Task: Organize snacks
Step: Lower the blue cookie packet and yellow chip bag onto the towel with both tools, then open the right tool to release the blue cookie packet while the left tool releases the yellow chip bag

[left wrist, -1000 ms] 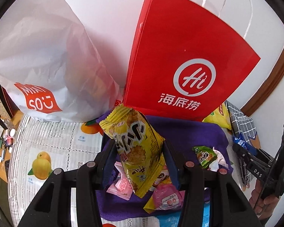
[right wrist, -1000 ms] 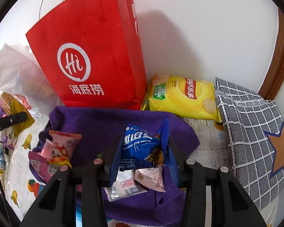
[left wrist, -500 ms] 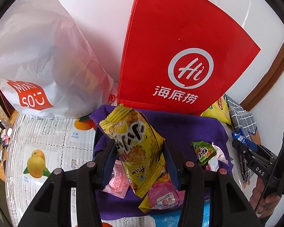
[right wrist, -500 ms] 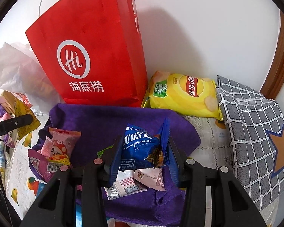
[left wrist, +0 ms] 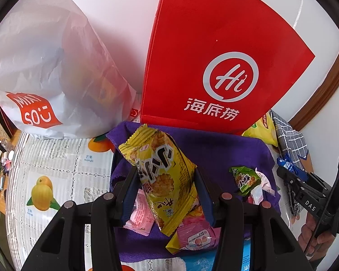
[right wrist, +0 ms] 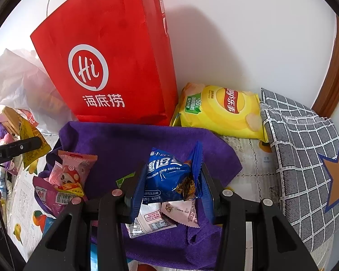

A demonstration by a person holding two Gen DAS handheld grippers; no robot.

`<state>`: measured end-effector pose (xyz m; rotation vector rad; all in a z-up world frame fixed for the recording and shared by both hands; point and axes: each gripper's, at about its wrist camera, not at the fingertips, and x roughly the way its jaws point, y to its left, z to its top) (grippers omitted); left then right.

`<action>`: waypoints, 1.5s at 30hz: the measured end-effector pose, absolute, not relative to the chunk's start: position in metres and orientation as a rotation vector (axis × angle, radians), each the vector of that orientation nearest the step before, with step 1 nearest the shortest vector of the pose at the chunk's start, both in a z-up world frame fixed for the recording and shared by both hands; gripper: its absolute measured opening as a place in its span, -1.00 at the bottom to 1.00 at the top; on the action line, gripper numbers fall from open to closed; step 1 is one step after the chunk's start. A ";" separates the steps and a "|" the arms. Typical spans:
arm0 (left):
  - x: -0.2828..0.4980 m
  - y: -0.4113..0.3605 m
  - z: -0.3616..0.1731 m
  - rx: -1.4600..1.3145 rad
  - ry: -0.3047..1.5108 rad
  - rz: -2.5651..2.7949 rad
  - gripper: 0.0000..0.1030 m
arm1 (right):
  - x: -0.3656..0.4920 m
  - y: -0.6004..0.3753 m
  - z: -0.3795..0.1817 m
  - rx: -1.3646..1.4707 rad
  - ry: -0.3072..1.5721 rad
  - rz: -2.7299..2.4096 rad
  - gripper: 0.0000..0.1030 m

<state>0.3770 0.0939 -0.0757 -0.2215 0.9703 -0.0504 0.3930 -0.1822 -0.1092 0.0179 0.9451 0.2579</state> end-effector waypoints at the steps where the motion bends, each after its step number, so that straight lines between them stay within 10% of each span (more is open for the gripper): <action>1: 0.377 0.094 -0.076 -0.220 0.972 -0.051 -0.09 | 0.393 -0.182 -0.110 0.018 0.947 0.258 -0.14; 45: 0.383 0.068 -0.093 -0.096 1.088 -0.078 -0.08 | 0.394 -0.149 -0.126 -0.062 1.007 0.306 -0.12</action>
